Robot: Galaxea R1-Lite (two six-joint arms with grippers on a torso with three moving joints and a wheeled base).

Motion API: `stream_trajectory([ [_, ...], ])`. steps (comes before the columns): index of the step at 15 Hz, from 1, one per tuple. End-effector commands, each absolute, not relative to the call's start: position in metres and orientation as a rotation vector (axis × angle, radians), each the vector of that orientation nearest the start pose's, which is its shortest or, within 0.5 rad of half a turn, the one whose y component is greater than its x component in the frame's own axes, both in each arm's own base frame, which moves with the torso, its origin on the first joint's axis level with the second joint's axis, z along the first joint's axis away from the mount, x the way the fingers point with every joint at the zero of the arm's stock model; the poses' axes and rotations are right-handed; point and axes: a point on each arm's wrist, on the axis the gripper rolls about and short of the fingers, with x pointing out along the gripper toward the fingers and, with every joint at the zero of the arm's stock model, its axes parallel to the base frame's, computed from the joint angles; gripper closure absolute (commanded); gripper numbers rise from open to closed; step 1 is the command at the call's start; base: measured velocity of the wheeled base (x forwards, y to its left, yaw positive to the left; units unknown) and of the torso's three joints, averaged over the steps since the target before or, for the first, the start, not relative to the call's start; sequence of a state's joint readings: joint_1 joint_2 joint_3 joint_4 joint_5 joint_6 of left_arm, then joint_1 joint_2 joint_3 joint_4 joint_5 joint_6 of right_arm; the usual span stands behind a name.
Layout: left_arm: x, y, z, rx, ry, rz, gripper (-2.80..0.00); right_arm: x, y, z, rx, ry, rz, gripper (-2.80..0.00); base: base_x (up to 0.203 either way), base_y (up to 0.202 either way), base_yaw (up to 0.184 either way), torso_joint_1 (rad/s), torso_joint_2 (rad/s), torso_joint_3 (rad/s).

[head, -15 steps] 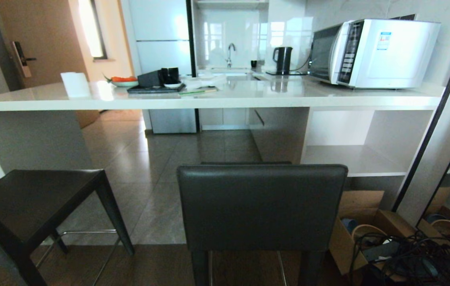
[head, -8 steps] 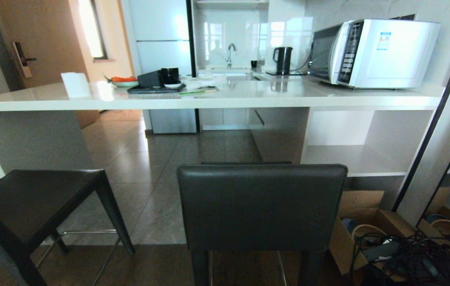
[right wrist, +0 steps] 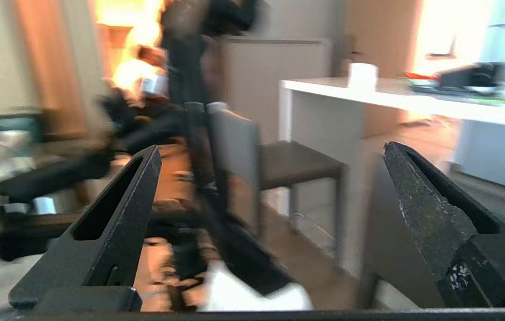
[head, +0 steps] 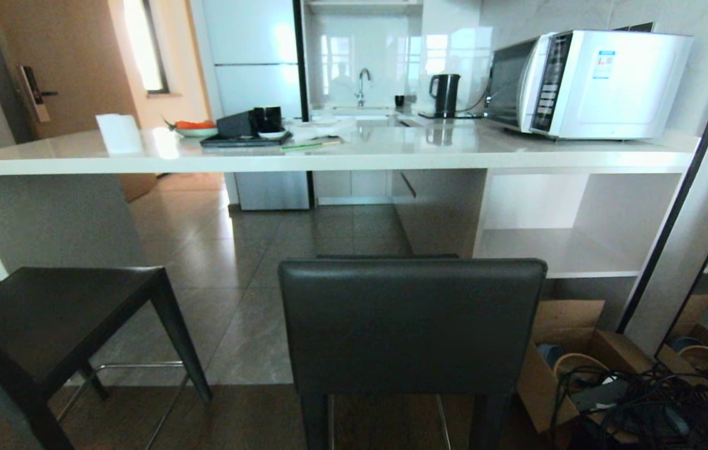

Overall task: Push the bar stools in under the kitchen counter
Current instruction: Push the gray chair back under the dining table

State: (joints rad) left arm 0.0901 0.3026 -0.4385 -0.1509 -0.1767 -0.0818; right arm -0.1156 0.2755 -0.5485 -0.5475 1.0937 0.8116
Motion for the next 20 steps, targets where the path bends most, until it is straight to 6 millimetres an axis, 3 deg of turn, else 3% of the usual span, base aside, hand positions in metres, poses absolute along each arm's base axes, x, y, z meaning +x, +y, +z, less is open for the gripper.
stream_trajectory([
  [1, -0.025, -0.005, 0.229, -0.076, -0.297, -0.146, -2.80, -0.086, 0.026, 0.283, 0.245, -0.289, 1.171, -2.80, 0.000, 0.000, 0.000, 0.000, 0.00, 0.000],
  [2, -0.026, -0.005, 0.231, -0.084, -0.298, -0.169, -2.80, -0.088, 0.025, 0.286, 0.276, -0.274, 1.168, -2.80, 0.000, 0.000, 0.000, 0.000, 0.00, 0.000],
  [4, -0.036, -0.006, 0.220, -0.070, -0.308, -0.225, -2.80, -0.095, 0.024, 0.273, 0.275, -0.283, 1.179, -2.80, 0.000, 0.000, 0.000, 0.000, 0.00, 0.000],
  [7, -0.063, -0.008, 0.184, -0.063, -0.199, -0.305, -2.80, -0.109, 0.022, 0.253, 0.300, -0.260, 1.196, -2.80, 0.000, 0.000, 0.000, 0.000, 0.00, 0.000],
  [8, -0.069, -0.007, 0.171, -0.057, -0.166, -0.317, -2.80, -0.112, 0.021, 0.242, 0.310, -0.243, 1.194, -2.80, 0.000, 0.000, 0.000, 0.000, 0.00, 0.000],
  [10, -0.061, -0.007, 0.143, -0.015, -0.098, -0.291, -2.80, -0.105, 0.021, 0.209, 0.308, -0.215, 1.164, -2.80, 0.000, 0.000, 0.000, 0.000, 0.00, 0.000],
  [12, -0.051, -0.005, 0.129, 0.002, -0.081, -0.214, -2.80, -0.082, 0.018, 0.183, 0.276, -0.274, 0.980, -2.80, 0.000, 0.000, 0.000, 0.000, 0.00, 0.000],
  [14, -0.042, -0.003, 0.116, 0.002, -0.066, -0.138, -2.80, -0.065, 0.015, 0.164, 0.138, -0.348, 0.753, -2.80, 0.000, 0.000, 0.000, 0.000, 0.00, 0.000],
  [15, -0.038, -0.002, 0.106, -0.001, -0.036, -0.067, -2.80, -0.057, 0.012, 0.155, 0.101, -0.364, 0.562, -2.80, 0.000, 0.000, 0.000, 0.000, 0.00, 0.000],
  [18, -0.027, 0.000, 0.086, 0.008, -0.016, 0.028, -2.80, -0.032, 0.004, 0.113, 0.041, -0.250, 0.139, -2.80, 0.000, 0.000, 0.000, 0.000, 0.00, 0.000],
  [20, -0.026, 0.001, 0.083, 0.008, -0.019, 0.042, -2.80, -0.024, 0.001, 0.092, -0.010, -0.168, 0.041, -2.80, 0.000, 0.000, 0.000, 0.000, 0.00, 0.000],
])
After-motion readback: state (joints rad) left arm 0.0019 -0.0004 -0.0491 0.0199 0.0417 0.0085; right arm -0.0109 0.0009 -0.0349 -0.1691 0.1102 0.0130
